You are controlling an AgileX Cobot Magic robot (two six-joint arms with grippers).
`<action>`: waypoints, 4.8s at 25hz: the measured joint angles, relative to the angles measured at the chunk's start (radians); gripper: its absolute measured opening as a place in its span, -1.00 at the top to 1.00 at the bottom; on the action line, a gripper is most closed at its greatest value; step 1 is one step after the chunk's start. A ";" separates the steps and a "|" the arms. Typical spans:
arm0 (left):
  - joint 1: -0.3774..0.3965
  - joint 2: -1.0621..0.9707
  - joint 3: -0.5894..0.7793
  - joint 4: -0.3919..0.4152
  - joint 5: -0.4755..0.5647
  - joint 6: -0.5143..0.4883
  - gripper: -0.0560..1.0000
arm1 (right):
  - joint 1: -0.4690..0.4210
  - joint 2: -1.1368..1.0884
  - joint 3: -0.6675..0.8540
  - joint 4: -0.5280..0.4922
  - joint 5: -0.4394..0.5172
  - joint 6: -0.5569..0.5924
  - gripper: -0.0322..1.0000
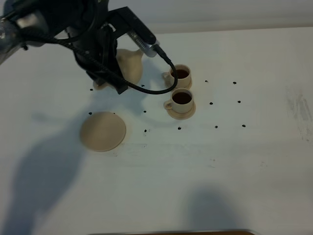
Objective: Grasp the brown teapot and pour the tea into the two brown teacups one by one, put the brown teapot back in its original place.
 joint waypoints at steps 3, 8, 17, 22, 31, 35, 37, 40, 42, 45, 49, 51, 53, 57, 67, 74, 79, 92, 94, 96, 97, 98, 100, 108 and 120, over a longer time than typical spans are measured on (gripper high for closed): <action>0.000 -0.069 0.123 0.000 0.000 -0.091 0.58 | 0.000 0.000 0.000 0.000 0.000 0.000 0.51; 0.000 -0.151 0.352 0.003 -0.016 -0.272 0.58 | 0.000 0.000 0.000 0.000 0.000 0.000 0.51; 0.033 -0.175 0.630 0.011 -0.416 -0.523 0.58 | 0.000 0.000 0.000 0.001 0.000 0.000 0.51; 0.067 -0.175 0.704 -0.036 -0.579 -0.567 0.58 | 0.000 0.000 0.000 0.001 0.000 0.000 0.51; 0.079 -0.172 0.715 -0.106 -0.609 -0.570 0.58 | 0.000 0.000 0.000 0.001 0.000 0.000 0.51; 0.079 -0.162 0.715 -0.109 -0.608 -0.571 0.58 | 0.000 0.000 0.000 0.002 0.000 0.000 0.51; 0.079 -0.147 0.715 -0.109 -0.610 -0.571 0.58 | 0.000 0.000 0.000 0.002 0.000 0.000 0.51; 0.079 -0.129 0.715 -0.110 -0.611 -0.571 0.58 | 0.000 0.000 0.000 0.002 0.000 0.000 0.51; 0.079 -0.127 0.715 -0.111 -0.611 -0.571 0.58 | 0.000 0.000 0.000 0.002 0.000 0.000 0.51; 0.079 -0.126 0.715 -0.111 -0.606 -0.566 0.58 | 0.000 0.000 0.000 0.002 0.000 0.000 0.51; 0.079 -0.124 0.714 -0.111 -0.601 -0.565 0.58 | 0.000 0.000 0.000 0.002 0.000 0.000 0.51; 0.079 -0.123 0.714 -0.111 -0.598 -0.564 0.58 | 0.000 0.000 0.000 0.002 0.000 0.000 0.51; 0.079 -0.124 0.714 -0.111 -0.595 -0.564 0.55 | 0.000 0.000 0.000 0.002 0.000 0.000 0.51; 0.079 -0.155 0.714 -0.102 -0.556 -0.564 0.28 | 0.000 0.000 0.000 0.002 0.000 0.000 0.51; 0.079 -0.356 0.714 -0.071 -0.240 -0.562 -0.45 | 0.000 0.000 0.000 0.002 0.000 0.000 0.51; 0.079 -0.535 0.777 -0.127 0.000 -0.503 -0.49 | 0.000 0.000 0.000 0.002 0.000 0.000 0.51; 0.079 -0.718 0.917 -0.221 0.000 -0.434 -0.49 | 0.000 0.000 0.000 0.002 0.000 0.000 0.51; 0.080 -1.188 1.176 -0.218 -0.059 -0.417 -0.49 | 0.000 0.000 0.000 0.002 0.000 0.000 0.51; 0.103 -1.247 1.219 -0.216 -0.098 -0.412 -0.49 | 0.000 0.000 0.000 0.002 0.000 0.000 0.51; 0.141 -1.300 1.229 -0.216 -0.119 -0.392 -0.49 | 0.000 0.000 0.000 0.002 0.000 0.000 0.51; 0.173 -1.328 1.230 -0.217 -0.126 -0.384 -0.49 | 0.000 0.000 0.000 0.002 0.000 0.000 0.51; 0.205 -1.352 1.230 -0.217 -0.128 -0.379 -0.49 | 0.000 0.000 0.000 0.002 0.000 0.000 0.51; 0.295 -1.419 1.231 -0.217 -0.132 -0.365 -0.49 | 0.000 0.000 0.000 0.002 0.000 0.000 0.51; 0.542 -1.768 1.233 -0.216 -0.131 -0.304 -0.49 | 0.000 0.000 0.000 0.002 0.000 0.000 0.51; 0.554 -1.938 1.235 -0.216 -0.126 -0.300 -0.49 | 0.000 0.000 0.000 0.002 0.000 0.000 0.51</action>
